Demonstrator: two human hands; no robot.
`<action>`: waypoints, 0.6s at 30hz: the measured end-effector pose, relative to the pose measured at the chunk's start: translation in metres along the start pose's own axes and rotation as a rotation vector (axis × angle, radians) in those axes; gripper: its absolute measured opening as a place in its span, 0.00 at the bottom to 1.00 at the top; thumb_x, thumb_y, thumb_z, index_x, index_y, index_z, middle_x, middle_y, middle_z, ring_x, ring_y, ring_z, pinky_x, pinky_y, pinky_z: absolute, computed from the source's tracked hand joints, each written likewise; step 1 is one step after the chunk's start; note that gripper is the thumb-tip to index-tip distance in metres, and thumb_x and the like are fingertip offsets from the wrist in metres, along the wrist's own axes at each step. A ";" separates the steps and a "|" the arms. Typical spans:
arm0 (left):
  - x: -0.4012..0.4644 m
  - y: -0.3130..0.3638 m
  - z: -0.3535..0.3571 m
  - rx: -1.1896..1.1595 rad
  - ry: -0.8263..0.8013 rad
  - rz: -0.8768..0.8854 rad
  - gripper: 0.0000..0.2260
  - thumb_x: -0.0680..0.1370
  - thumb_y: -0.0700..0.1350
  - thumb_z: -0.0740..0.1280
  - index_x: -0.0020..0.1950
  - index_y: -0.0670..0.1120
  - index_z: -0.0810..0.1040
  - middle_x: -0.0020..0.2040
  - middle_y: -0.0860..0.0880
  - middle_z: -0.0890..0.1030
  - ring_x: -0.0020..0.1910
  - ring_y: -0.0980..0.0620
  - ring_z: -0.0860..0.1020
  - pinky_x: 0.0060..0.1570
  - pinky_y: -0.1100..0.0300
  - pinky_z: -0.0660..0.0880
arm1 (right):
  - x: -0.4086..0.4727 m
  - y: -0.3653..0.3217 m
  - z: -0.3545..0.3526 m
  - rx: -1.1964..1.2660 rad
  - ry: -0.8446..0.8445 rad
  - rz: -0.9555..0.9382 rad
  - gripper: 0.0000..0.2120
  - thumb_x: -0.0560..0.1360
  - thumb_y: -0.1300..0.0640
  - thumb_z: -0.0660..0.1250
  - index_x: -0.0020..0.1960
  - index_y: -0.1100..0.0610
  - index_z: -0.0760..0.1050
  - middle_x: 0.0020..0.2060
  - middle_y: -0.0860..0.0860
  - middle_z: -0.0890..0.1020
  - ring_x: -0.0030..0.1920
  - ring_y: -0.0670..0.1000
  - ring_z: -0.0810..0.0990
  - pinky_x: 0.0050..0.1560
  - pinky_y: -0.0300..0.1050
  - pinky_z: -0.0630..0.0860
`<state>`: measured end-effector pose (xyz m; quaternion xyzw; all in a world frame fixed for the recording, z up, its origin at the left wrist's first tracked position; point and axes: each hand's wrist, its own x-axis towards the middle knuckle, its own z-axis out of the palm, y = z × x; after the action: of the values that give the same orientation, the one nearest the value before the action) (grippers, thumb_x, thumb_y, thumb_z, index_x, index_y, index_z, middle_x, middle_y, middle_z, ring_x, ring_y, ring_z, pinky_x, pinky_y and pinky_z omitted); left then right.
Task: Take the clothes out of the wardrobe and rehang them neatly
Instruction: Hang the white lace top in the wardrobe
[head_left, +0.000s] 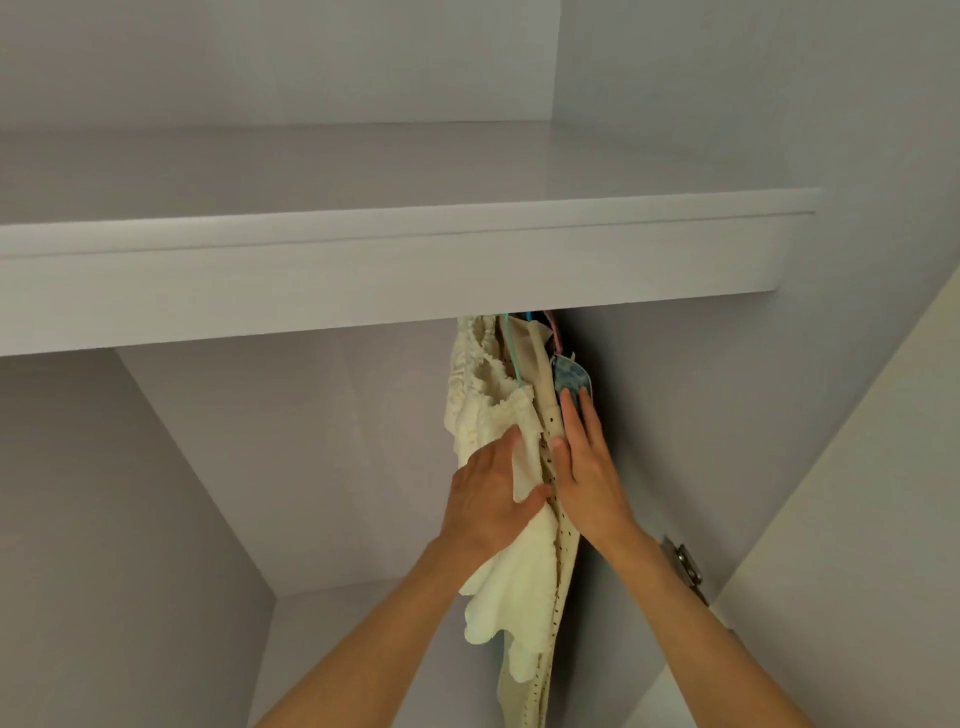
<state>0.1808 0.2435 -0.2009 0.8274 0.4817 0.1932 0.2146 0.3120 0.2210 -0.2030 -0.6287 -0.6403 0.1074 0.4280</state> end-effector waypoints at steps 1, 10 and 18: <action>0.002 0.000 0.002 0.001 0.020 -0.019 0.33 0.78 0.55 0.60 0.76 0.48 0.48 0.74 0.48 0.60 0.71 0.49 0.60 0.69 0.54 0.59 | 0.001 0.002 0.001 0.018 -0.004 0.007 0.25 0.81 0.55 0.49 0.72 0.46 0.40 0.74 0.43 0.44 0.74 0.41 0.46 0.67 0.27 0.46; 0.014 -0.010 -0.006 -0.068 0.367 -0.173 0.17 0.79 0.43 0.60 0.67 0.41 0.67 0.58 0.43 0.74 0.54 0.47 0.73 0.49 0.60 0.71 | 0.005 0.015 0.014 0.039 0.011 0.002 0.25 0.82 0.55 0.48 0.72 0.46 0.37 0.74 0.41 0.42 0.74 0.39 0.43 0.66 0.22 0.42; 0.022 -0.011 -0.017 -0.153 0.505 -0.227 0.11 0.79 0.46 0.62 0.42 0.41 0.69 0.31 0.51 0.67 0.28 0.54 0.65 0.28 0.65 0.60 | 0.004 0.014 0.011 0.044 0.010 0.001 0.25 0.82 0.55 0.48 0.72 0.45 0.38 0.73 0.40 0.42 0.74 0.39 0.44 0.67 0.23 0.43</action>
<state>0.1742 0.2705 -0.1899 0.6751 0.5936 0.4037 0.1699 0.3153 0.2321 -0.2174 -0.6199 -0.6352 0.1185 0.4452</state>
